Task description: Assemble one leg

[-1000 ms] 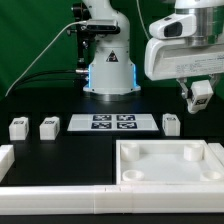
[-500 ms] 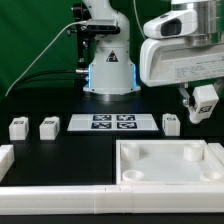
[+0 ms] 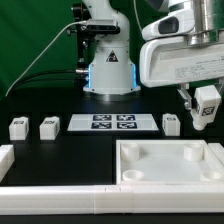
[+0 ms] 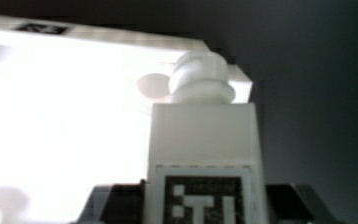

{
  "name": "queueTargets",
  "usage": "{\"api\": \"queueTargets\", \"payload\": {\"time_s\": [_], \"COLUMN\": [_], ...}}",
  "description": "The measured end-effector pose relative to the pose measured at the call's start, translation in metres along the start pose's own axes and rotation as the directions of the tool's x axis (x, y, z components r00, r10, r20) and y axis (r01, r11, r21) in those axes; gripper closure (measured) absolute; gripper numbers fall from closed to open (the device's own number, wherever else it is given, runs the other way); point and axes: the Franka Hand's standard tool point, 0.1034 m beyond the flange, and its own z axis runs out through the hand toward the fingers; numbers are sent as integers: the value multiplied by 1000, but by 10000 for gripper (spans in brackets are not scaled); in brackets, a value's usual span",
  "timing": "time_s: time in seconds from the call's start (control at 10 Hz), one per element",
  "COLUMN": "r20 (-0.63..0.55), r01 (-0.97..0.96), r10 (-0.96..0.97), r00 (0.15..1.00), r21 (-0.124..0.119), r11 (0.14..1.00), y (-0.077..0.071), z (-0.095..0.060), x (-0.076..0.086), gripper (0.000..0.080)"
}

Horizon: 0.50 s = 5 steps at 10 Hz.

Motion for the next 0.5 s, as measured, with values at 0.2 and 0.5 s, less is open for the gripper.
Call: {"api": "queueTargets", "payload": {"time_s": [0.2, 0.5], "r20": [-17, -59], "r01": [36, 71], "r10": [-36, -71], "r00": [999, 996], "r21": [-9, -15], "r11": [999, 997], "y": [21, 38], "z": [-8, -16], "x": [17, 63], "gripper": [509, 509]}}
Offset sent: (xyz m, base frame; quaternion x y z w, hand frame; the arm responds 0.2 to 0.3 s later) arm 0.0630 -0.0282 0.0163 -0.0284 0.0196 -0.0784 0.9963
